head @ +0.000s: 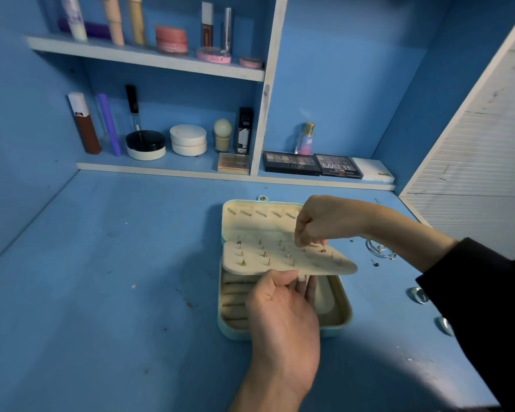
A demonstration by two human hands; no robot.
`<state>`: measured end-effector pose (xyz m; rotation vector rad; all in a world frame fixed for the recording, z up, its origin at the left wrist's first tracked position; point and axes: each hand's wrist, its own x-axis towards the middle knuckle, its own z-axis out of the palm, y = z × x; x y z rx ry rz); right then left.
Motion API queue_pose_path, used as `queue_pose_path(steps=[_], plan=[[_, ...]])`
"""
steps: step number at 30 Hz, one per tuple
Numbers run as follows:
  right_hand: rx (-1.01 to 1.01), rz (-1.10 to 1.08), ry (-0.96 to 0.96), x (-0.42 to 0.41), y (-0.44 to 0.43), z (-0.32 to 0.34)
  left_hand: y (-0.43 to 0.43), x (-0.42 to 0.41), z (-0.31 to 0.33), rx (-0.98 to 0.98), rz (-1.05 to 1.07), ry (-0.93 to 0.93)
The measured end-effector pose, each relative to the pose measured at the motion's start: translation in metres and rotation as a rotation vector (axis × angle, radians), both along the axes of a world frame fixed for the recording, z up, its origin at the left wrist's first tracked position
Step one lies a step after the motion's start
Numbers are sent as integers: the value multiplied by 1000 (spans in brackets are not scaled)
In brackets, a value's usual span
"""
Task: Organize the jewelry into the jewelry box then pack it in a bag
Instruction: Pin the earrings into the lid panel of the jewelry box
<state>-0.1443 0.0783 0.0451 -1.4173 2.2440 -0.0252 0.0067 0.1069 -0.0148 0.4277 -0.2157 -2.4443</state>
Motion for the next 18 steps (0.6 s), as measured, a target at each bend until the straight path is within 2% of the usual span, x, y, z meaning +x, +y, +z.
queue_pose_path(steps=[3,8,11,18], plan=[[-67,4,-34,-1,8,1,0,-1,-1,22,9,-22],[-354,140,-60,0,37,11,0,0,0,52,18,-22],[-357,264,-105,7,56,25,0,0,-1,48,16,-24],[-362,410,72,11,65,25,1,0,0,59,23,-25]])
